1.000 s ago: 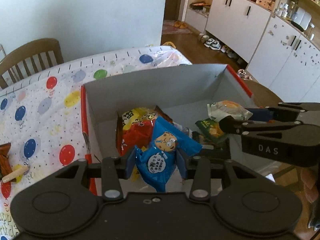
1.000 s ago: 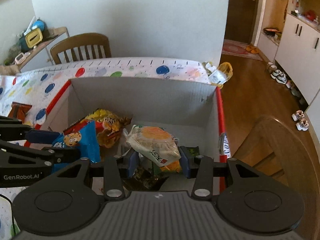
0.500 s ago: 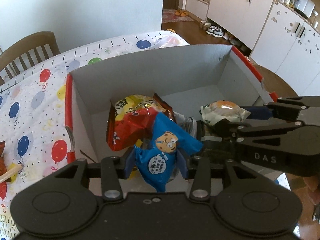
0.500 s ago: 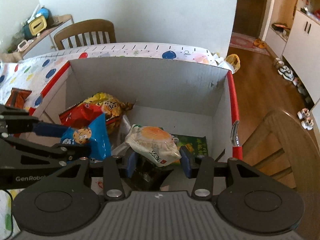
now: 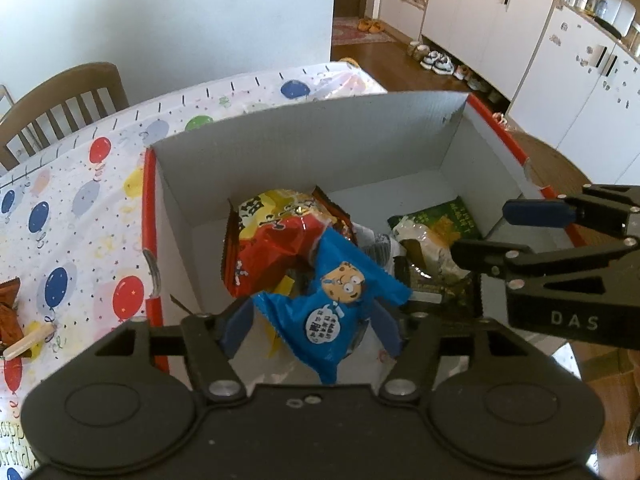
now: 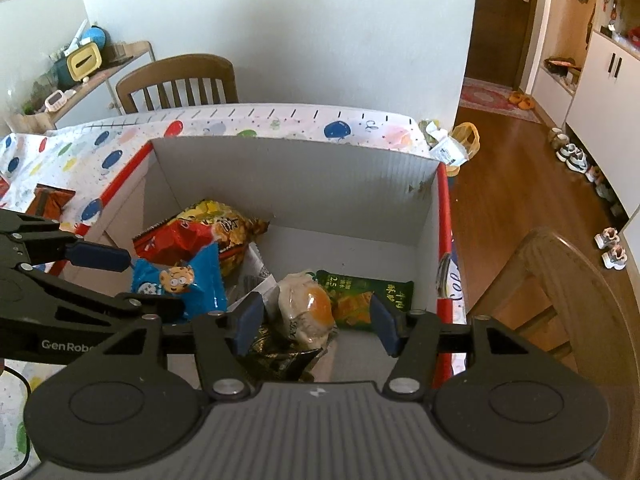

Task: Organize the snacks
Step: 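Open both tools to drop the blue candy and bun pack in box, then move both open tools back toward the brown wrapper and wooden stick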

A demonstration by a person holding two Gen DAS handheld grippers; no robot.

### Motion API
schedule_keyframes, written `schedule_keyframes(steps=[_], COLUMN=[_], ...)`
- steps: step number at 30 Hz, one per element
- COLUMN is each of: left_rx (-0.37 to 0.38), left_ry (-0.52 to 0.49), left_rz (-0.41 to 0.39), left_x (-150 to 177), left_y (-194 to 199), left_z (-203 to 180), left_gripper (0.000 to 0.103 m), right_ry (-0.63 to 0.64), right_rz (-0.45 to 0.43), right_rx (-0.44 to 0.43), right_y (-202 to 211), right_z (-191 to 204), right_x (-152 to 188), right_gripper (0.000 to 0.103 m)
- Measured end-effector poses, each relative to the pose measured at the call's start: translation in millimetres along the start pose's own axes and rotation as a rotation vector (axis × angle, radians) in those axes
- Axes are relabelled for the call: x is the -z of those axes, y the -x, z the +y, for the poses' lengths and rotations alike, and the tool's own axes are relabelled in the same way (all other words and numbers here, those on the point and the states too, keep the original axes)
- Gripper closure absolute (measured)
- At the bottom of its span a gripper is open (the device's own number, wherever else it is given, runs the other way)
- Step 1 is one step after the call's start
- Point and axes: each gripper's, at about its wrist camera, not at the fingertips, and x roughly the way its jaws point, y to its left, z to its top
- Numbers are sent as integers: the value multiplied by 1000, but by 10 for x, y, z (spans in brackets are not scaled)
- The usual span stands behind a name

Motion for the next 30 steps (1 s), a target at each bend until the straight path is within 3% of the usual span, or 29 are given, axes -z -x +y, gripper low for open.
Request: schedule_keyframes(steps=[5, 12, 16, 30], left_rx=[18, 27, 26, 17], left_ry=[19, 47, 72, 88], left_rz=[-32, -96, -134, -271], left_x=[28, 98, 159, 466], left_y=[157, 453, 632, 1239], left_z=[18, 132, 256, 837], left_gripper=[29, 26, 23, 14], right_ry=[3, 18, 27, 16], right_rz=[-31, -75, -102, -164], right_rx=[-15, -40, -53, -86], right_y=[186, 458, 598, 748], right_z=[49, 248, 411, 1181], right_x=[16, 1, -13, -87], right_gripper=[40, 38, 30, 24])
